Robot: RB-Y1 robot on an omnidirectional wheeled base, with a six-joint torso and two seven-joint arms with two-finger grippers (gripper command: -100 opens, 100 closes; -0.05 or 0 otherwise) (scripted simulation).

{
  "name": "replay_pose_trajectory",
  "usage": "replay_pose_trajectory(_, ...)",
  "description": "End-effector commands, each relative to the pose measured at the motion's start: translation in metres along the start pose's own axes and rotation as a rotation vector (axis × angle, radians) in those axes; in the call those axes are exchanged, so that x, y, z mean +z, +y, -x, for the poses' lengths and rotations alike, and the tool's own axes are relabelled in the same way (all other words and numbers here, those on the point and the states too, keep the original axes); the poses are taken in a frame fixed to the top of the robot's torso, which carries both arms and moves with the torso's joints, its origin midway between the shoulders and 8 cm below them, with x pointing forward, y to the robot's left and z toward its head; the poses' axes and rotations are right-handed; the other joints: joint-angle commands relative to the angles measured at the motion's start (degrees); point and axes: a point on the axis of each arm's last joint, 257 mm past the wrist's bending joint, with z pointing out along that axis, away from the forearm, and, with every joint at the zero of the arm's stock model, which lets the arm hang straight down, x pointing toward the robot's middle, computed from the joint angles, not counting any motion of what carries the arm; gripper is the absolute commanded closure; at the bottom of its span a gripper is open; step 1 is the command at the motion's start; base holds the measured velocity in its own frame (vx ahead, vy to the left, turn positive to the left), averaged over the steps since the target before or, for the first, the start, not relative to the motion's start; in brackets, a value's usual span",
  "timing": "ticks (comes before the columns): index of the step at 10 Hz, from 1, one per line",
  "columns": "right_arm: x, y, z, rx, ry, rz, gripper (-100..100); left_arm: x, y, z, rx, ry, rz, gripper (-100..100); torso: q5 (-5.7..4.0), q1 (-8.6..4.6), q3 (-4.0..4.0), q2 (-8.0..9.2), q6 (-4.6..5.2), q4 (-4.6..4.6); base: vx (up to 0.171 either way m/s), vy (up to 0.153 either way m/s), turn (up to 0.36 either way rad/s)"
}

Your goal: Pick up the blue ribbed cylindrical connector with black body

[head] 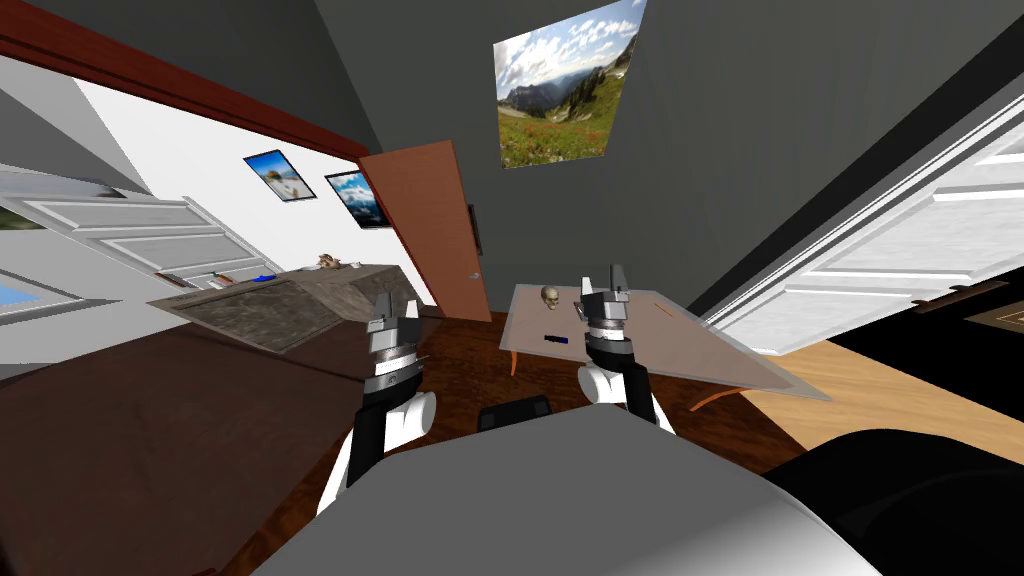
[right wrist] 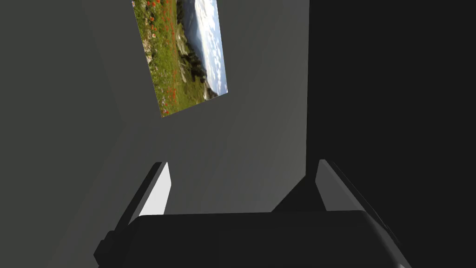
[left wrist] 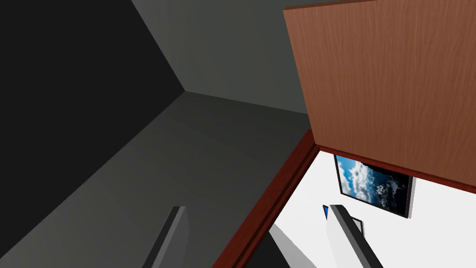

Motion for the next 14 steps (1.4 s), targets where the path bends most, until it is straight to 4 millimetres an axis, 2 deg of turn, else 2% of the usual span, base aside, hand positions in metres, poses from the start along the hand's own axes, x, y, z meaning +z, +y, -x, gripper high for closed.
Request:
replay_pose_trajectory(1,-0.002,-0.012,-0.011,-0.032,0.057,-0.022,-100,0.0,0.0,0.0,0.0,0.0,0.0,0,0.0,0.0,0.0,0.0,0.0,0.0,-0.014,0.024,0.03)
replay_pose_trajectory(5,-0.015,-0.056,-0.04,-0.139,0.203,-0.092,-100,0.0,0.0,0.0,0.0,0.0,0.0,0,0.05,0.23,0.04,0.07,-0.01,0.01,-0.024,0.06,0.046)
replay_pose_trajectory(6,-0.015,-0.056,-0.04,-0.139,0.203,-0.092,-100,0.0,0.0,0.0,0.0,0.0,0.0,0,0.06,0.26,0.05,0.09,-0.01,0.02,-0.022,0.054,0.01)
replay_pose_trajectory(8,-0.025,-0.083,-0.057,-0.216,0.295,-0.127,-100,0.0,0.0,0.0,0.0,0.0,0.0,0,0.04,0.19,0.04,0.08,-0.01,0.02,-0.025,0.056,0.05)
replay_pose_trajectory(9,-0.027,-0.087,-0.056,-0.218,0.296,-0.137,-100,0.0,0.0,0.0,0.0,0.0,0.0,0,0.05,0.22,0.04,0.08,-0.01,0.02,-0.02,0.045,0.032)
replay_pose_trajectory(11,-0.043,-0.12,-0.071,-0.311,0.4,-0.177,-100,0.0,0.0,0.0,0.0,0.0,0.0,0,0.04,0.18,0.04,0.07,-0.01,0.01,-0.022,0.063,0.065)
replay_pose_trajectory(12,-0.044,-0.123,-0.07,-0.313,0.402,-0.185,-100,0.0,0.0,0.0,0.0,0.0,0.0,0,0.05,0.23,0.04,0.07,0.0,0.02,-0.01,0.06,0.03)
replay_pose_trajectory(14,-0.063,-0.157,-0.082,-0.42,0.516,-0.22,-100,0.0,0.0,0.0,0.0,0.0,0.0,0,0.05,0.23,0.02,0.04,-0.01,0.01,-0.018,0.076,0.099)
